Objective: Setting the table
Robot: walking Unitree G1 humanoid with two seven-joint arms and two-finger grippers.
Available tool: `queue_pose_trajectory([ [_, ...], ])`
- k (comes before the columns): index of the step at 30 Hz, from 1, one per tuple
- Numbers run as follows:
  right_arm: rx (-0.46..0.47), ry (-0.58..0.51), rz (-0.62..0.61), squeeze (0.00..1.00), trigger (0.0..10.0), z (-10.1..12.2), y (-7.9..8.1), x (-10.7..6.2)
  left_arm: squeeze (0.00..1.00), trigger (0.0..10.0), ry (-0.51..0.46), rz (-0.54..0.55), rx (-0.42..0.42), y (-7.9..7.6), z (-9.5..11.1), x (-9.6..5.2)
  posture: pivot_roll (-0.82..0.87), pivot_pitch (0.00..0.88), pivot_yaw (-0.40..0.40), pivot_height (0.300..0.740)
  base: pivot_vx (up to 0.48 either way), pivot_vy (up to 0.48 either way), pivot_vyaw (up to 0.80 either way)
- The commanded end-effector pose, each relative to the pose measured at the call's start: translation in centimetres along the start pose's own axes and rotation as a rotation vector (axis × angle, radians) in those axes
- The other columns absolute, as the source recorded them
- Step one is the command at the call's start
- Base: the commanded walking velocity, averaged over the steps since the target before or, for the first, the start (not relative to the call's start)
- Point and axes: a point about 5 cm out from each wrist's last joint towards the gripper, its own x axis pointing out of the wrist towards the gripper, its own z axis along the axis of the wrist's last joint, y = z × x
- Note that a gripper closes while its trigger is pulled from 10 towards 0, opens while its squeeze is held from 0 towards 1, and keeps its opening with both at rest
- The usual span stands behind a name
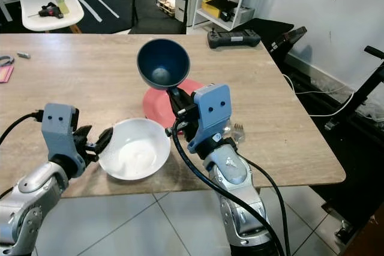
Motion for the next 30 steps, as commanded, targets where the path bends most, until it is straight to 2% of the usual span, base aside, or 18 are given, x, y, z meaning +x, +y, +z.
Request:
queue_pose_trajectory([
  [1,0.01,-0.006,0.001,0.0,10.0,0.2,0.1,-0.2,0.0,10.0,0.055,0.009,-0.004,0.4,-0.9,0.2,0.01,0.049,0.062,0.74,0.0,0.0,0.0],
  [6,0.011,-0.005,0.002,0.0,10.0,0.1,0.2,-0.1,0.0,10.0,0.142,-0.006,-0.048,1.2,-1.8,1.1,0.0,0.049,0.062,0.74,0.0,0.0,0.0],
  [11,0.008,-0.005,-0.003,0.0,10.0,0.2,0.1,-0.2,0.0,10.0,0.136,-0.021,-0.076,1.8,-1.2,1.6,0.0,0.049,0.062,0.74,0.0,0.0,0.0],
  [12,0.008,-0.004,-0.004,0.0,10.0,0.2,0.1,-0.2,0.0,7.0,0.138,-0.018,-0.076,1.9,-1.3,1.8,-0.01,0.048,0.065,0.74,0.0,0.0,0.0],
  [13,0.008,-0.004,-0.004,0.0,10.0,0.2,0.1,-0.2,0.0,7.0,0.138,-0.018,-0.076,1.9,-1.3,1.8,-0.01,0.048,0.065,0.74,0.0,0.0,0.0],
  [14,0.007,-0.004,-0.005,0.0,10.0,0.2,0.0,-0.2,0.0,0.0,0.138,-0.016,-0.075,2.0,-1.3,1.8,-0.01,0.048,0.065,0.74,0.0,0.0,0.0],
  [30,0.008,-0.008,0.0,0.0,10.0,0.2,0.1,-0.1,0.0,0.0,0.159,-0.011,-0.09,2.4,-1.9,1.7,-0.01,0.041,0.061,0.74,0.0,0.0,0.0],
])
